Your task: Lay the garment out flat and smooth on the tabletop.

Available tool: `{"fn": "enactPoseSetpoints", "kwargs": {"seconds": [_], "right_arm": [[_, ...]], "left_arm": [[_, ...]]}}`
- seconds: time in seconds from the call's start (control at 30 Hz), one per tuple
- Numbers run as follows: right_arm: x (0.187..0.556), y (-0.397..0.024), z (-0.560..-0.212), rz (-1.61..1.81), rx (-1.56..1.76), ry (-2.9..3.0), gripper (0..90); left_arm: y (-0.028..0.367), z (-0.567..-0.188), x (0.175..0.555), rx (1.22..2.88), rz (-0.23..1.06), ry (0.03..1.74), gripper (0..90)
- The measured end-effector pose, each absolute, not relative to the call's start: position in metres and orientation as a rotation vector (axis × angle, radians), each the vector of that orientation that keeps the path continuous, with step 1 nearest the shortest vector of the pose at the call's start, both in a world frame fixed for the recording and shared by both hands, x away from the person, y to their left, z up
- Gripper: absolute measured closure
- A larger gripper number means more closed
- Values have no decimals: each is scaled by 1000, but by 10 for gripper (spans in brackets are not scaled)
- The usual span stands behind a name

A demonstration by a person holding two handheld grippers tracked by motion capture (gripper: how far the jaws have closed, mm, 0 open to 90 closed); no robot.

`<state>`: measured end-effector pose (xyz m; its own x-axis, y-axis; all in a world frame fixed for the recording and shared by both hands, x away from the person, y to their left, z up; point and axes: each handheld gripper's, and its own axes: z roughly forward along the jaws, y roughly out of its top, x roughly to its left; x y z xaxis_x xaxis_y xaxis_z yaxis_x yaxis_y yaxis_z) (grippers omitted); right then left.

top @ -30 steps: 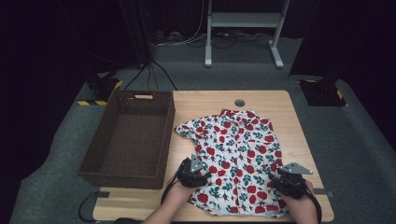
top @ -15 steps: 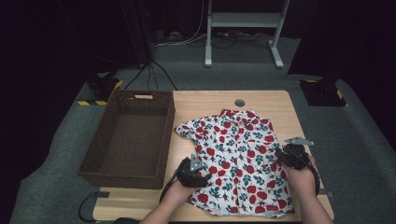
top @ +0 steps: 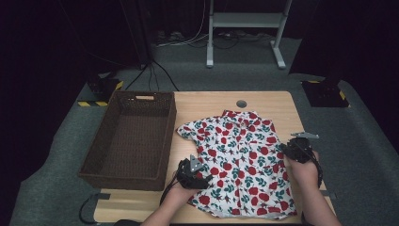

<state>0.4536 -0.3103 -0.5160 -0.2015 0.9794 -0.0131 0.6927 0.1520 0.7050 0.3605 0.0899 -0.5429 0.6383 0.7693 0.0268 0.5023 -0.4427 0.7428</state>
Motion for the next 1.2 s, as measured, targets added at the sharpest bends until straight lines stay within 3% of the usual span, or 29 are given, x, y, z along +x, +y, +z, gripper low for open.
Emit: {"fn": "enactPoseSetpoints", "kwargs": {"seconds": [0.53,0.67,0.83,1.07,1.2], "right_arm": [[463,-294,-524,844,1637,1974,660],[463,-285,-525,823,1624,2000,701],[461,-279,-526,816,1601,2017,880],[457,-283,-510,805,1579,1969,885],[452,-287,-477,824,1523,1928,886]], "left_arm": [[89,-543,361,2137,459,982,150],[89,-543,361,2136,458,982,150],[89,-543,361,2138,466,977,151],[89,-543,360,2138,470,975,154],[89,-543,361,2136,464,979,154]]}}
